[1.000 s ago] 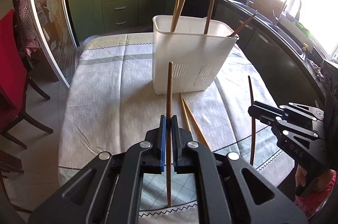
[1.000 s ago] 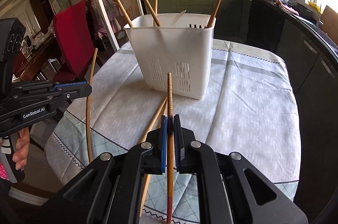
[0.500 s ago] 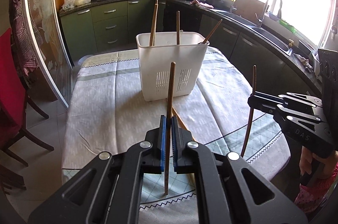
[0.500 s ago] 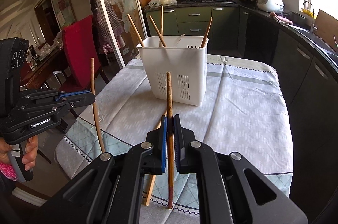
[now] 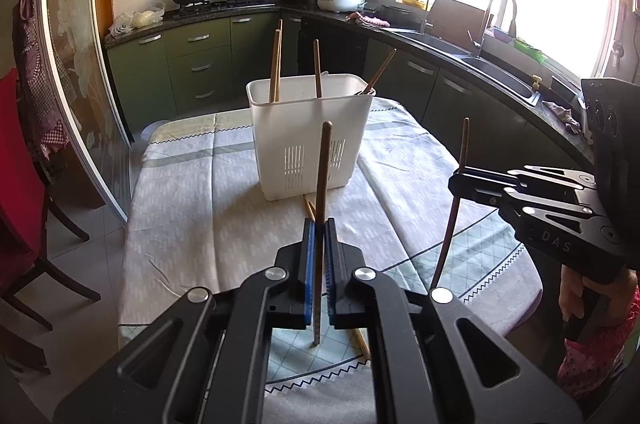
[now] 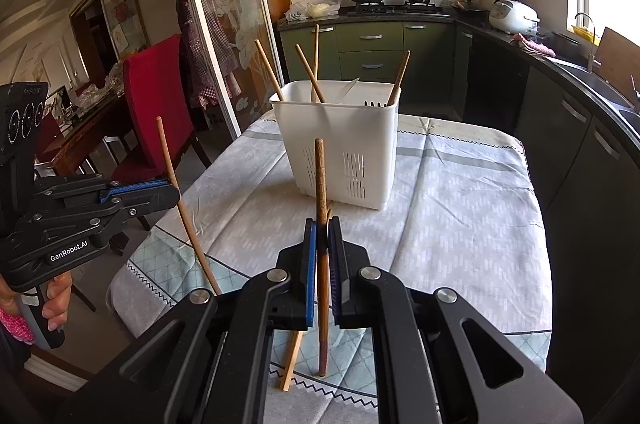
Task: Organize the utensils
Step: 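Lower both chopsticks into the caddy and open both tools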
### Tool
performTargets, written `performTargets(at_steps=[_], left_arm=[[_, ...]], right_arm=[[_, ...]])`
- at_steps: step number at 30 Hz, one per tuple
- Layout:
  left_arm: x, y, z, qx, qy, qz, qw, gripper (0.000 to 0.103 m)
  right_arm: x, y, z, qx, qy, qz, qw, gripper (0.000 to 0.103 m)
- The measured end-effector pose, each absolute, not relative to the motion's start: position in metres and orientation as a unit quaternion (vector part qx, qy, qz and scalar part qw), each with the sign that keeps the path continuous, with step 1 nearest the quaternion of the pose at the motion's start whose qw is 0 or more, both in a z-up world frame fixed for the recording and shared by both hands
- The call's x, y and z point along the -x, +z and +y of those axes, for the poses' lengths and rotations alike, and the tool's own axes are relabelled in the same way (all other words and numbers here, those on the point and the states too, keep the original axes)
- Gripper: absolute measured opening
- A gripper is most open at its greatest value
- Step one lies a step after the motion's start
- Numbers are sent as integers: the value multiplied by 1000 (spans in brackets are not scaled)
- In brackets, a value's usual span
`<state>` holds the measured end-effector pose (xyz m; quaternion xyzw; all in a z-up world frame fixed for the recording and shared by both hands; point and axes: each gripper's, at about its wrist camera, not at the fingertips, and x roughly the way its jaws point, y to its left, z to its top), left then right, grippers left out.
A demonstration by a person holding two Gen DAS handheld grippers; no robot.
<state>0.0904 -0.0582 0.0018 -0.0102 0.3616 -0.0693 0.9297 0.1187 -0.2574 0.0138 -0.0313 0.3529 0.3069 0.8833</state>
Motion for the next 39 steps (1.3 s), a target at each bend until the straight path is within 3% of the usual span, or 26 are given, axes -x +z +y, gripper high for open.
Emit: performTargets(at_steps=[25, 39], left_arm=[[-95, 14, -56, 15, -85, 354, 931, 5], [-127, 77, -59, 19, -84, 314, 945, 5]], right_arm=[[-120, 22, -250, 38, 313, 344, 884, 7], [-123, 25, -258, 33, 312, 344, 885, 7]])
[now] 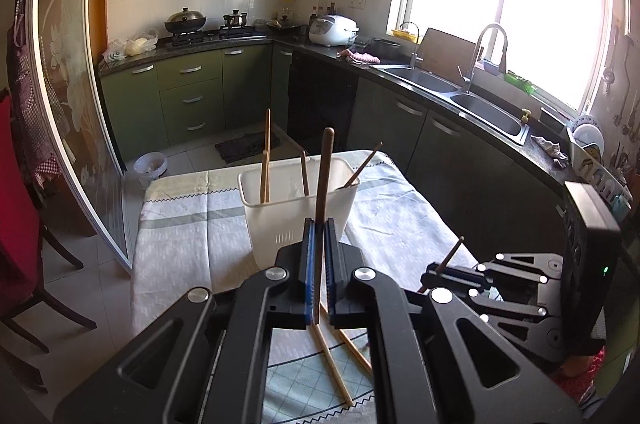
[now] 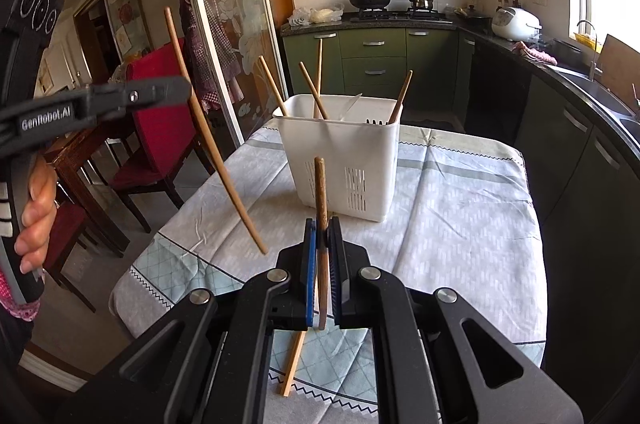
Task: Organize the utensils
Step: 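Lower both chopsticks into the caddy and open both tools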
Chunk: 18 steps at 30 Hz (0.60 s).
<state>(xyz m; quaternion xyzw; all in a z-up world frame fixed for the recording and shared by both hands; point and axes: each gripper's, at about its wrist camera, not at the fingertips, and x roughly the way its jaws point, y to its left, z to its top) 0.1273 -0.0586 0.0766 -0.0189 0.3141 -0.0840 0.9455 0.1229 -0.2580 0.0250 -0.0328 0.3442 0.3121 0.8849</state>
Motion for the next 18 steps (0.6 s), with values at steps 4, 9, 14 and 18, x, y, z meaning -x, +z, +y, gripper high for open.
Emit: performTargets(at_steps=[4, 9, 14, 18], left_arm=[[-140, 101, -57, 20, -73, 293, 953, 5], [-156, 130, -60, 12, -58, 270, 961, 5], [-176, 150, -63, 3, -37, 253, 967, 5], [-191, 160, -65, 1, -26, 242, 970, 5]], right_arm=[[-125, 24, -260, 31, 312, 346, 884, 7], [-127, 23, -262, 29, 312, 347, 884, 7], [-127, 23, -263, 29, 312, 347, 884, 7], [-128, 23, -263, 28, 311, 347, 884, 7]])
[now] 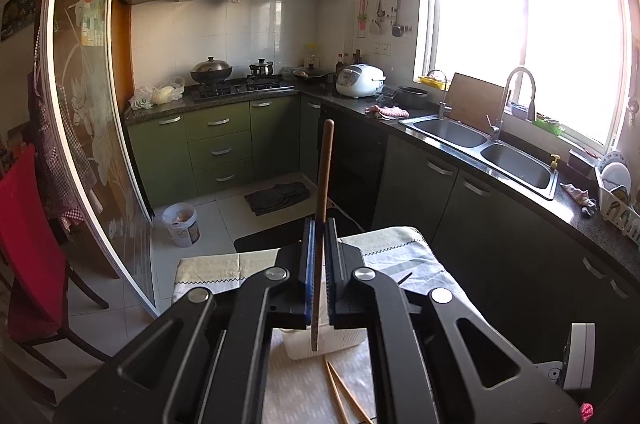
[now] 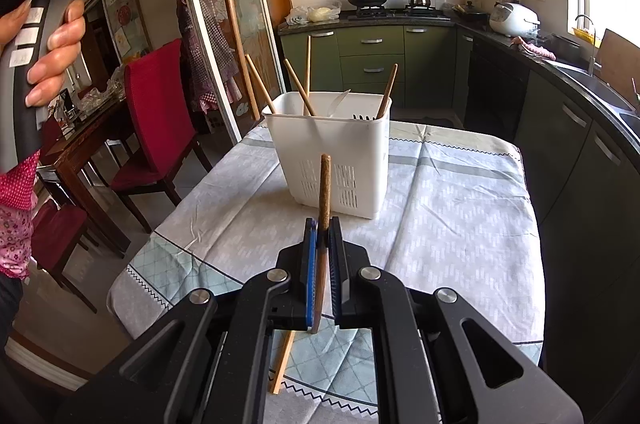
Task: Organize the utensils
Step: 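Lower both chopsticks into the caddy and open both tools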
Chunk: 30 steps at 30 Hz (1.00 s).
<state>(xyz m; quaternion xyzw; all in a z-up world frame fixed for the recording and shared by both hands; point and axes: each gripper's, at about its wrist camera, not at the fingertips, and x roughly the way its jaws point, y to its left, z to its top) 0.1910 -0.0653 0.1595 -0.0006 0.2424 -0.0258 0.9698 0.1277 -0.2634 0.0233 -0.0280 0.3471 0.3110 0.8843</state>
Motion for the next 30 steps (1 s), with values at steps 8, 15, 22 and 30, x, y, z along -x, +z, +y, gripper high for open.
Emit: performTargets(at_steps=[8, 15, 22, 30], left_arm=[[-227, 159, -65, -5, -2, 245, 970, 4], [-255, 121, -63, -7, 2, 292, 957, 5], [-248, 110, -53, 22, -21, 302, 953, 9], [-170, 130, -34, 29, -27, 245, 969, 30]], right_arm=[[-130, 20, -273, 22, 309, 349, 884, 7], [-129, 26, -278, 20, 308, 346, 886, 7], [-129, 75, -276, 21, 319, 310, 895, 7], [-161, 167, -264, -9, 321, 223, 920, 7]])
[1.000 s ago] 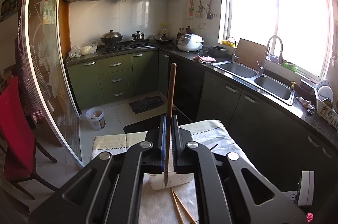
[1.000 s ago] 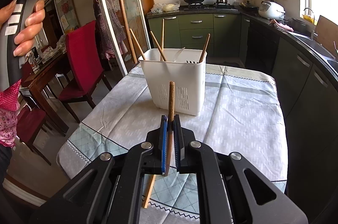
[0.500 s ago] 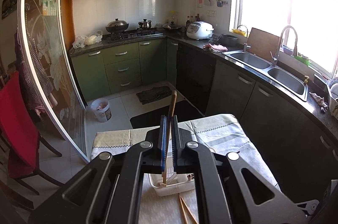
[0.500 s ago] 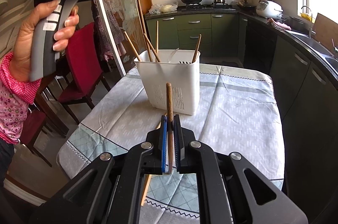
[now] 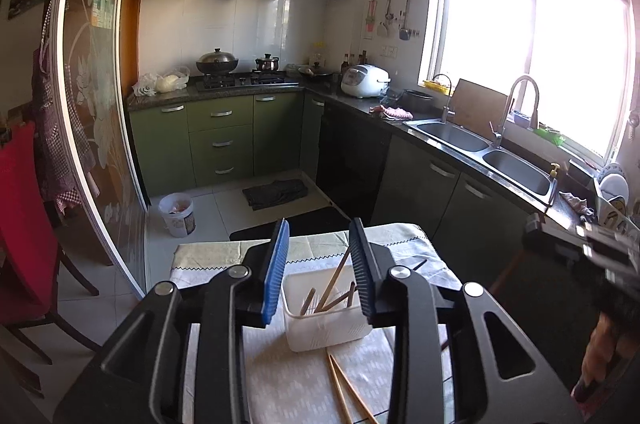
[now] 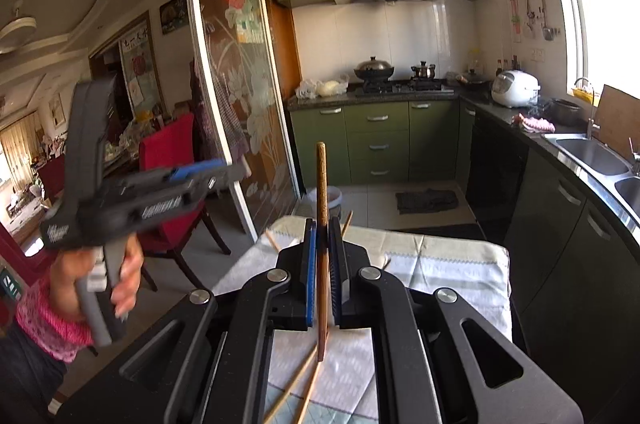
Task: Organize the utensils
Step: 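Lower both chopsticks into the caddy and open both tools, then move both tools back down to the remaining chopsticks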
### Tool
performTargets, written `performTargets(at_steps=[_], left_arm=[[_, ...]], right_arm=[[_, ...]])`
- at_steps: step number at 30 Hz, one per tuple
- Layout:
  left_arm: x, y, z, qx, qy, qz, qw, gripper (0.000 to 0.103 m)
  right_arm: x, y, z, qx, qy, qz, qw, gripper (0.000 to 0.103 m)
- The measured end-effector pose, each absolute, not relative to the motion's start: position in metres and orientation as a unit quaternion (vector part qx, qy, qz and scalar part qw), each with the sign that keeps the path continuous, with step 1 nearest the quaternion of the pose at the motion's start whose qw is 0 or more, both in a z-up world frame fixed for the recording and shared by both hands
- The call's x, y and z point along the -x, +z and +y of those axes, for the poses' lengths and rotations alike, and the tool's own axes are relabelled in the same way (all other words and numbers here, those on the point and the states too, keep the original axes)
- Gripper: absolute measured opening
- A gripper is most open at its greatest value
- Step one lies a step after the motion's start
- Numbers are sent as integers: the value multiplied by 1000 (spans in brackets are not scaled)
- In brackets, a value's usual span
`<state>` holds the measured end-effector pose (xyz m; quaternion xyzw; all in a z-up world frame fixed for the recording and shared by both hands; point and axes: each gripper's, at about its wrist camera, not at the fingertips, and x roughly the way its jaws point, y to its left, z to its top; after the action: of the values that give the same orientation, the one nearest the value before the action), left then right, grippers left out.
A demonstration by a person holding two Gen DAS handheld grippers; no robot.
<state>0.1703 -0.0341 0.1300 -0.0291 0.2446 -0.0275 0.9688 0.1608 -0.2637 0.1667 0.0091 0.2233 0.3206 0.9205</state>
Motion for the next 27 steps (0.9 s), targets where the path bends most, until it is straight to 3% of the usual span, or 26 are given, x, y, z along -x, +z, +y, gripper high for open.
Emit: performTargets(at_steps=[7, 17, 19, 21, 27], left_arm=[[-124, 93, -12, 19, -29, 299, 954, 30], [-120, 7, 1, 37, -40, 427, 903, 31], [-125, -4, -2, 39, -41, 444, 894, 32], [-130, -14, -7, 37, -40, 457, 888, 36], [-161, -54, -29, 39, -38, 519, 853, 38]], right_arm=[[-230, 188, -240, -31, 270, 203, 941, 7], [-302, 110, -203, -11, 242, 298, 923, 7], [-300, 100, -199, 3, 243, 305, 921, 11], [-292, 100, -200, 13, 243, 301, 922, 22], [-219, 107, -241, -1, 261, 253, 932, 28]])
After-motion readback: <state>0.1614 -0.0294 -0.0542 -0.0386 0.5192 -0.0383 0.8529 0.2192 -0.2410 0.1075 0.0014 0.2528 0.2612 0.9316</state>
